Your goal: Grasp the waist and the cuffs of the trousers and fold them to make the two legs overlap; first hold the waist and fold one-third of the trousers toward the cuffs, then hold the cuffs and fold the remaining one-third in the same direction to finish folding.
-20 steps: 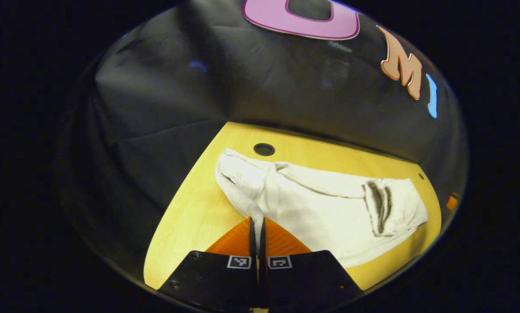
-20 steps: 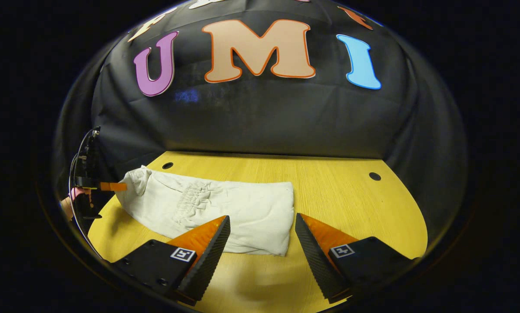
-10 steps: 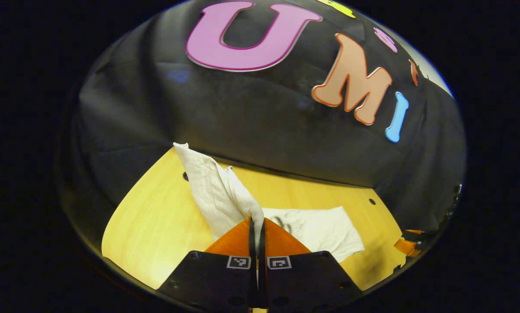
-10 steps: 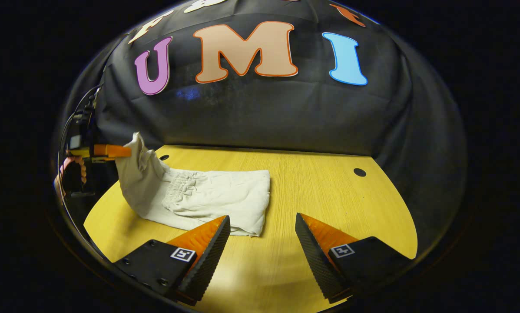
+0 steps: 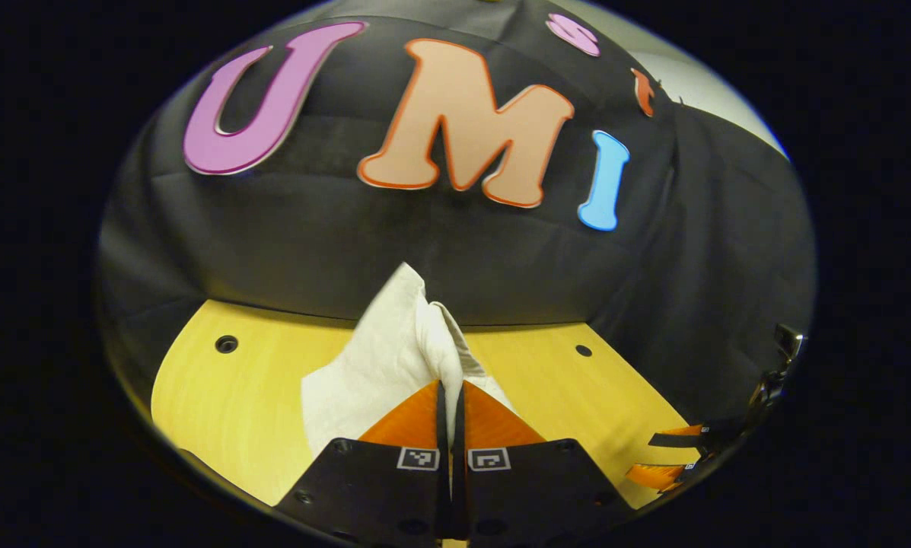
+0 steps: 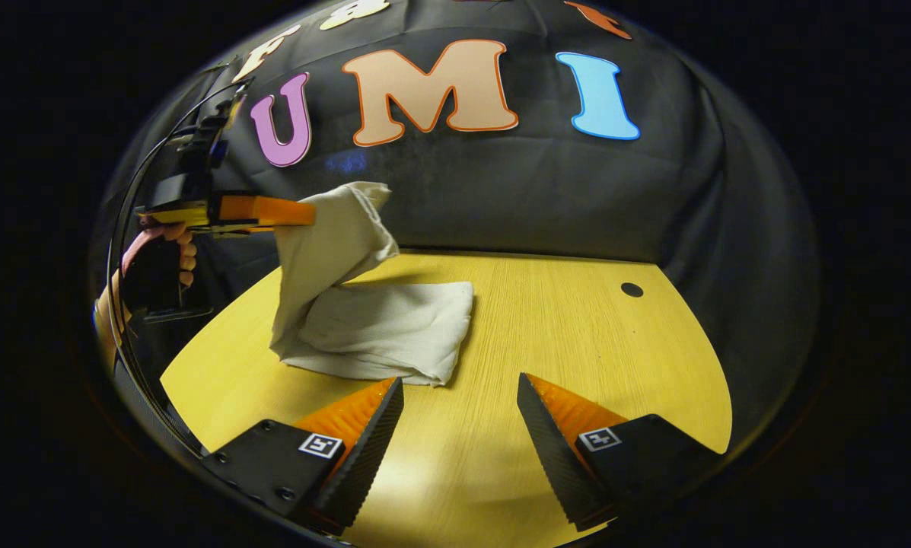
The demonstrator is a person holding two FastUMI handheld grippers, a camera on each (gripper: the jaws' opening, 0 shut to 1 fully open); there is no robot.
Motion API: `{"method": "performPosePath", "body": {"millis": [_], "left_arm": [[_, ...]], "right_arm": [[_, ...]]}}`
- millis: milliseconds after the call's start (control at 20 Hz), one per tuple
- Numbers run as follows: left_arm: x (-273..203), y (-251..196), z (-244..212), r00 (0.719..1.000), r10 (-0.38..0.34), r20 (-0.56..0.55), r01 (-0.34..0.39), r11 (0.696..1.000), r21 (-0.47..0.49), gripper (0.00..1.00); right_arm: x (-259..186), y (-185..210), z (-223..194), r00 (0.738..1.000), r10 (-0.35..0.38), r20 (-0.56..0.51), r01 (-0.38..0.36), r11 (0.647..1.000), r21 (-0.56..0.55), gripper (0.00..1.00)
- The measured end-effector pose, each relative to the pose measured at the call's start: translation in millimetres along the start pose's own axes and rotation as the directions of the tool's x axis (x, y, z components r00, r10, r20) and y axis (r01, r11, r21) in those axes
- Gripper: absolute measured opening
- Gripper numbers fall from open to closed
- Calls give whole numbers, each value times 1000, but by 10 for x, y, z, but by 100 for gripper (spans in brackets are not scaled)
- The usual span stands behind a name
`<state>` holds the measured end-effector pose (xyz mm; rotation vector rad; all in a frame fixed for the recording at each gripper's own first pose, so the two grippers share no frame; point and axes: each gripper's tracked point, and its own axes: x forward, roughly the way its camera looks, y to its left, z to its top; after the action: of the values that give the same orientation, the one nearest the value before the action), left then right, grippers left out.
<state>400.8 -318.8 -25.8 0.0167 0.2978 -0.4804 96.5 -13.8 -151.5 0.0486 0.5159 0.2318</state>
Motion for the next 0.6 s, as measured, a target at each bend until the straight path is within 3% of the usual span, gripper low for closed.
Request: {"method": "performPosePath", "body": {"millis": [150,600], "left_arm": [[178,-377,-169,999,-39,-24,39,999,30,0],[604,-773,-1374,984,-23,-175,46,991,127,2]], "right_arm": [[-107,-147,-63,1000,-1,-6,1,1000,9,97],[-251,-495,-180,999,-43,-24,45,997,64,96]]}}
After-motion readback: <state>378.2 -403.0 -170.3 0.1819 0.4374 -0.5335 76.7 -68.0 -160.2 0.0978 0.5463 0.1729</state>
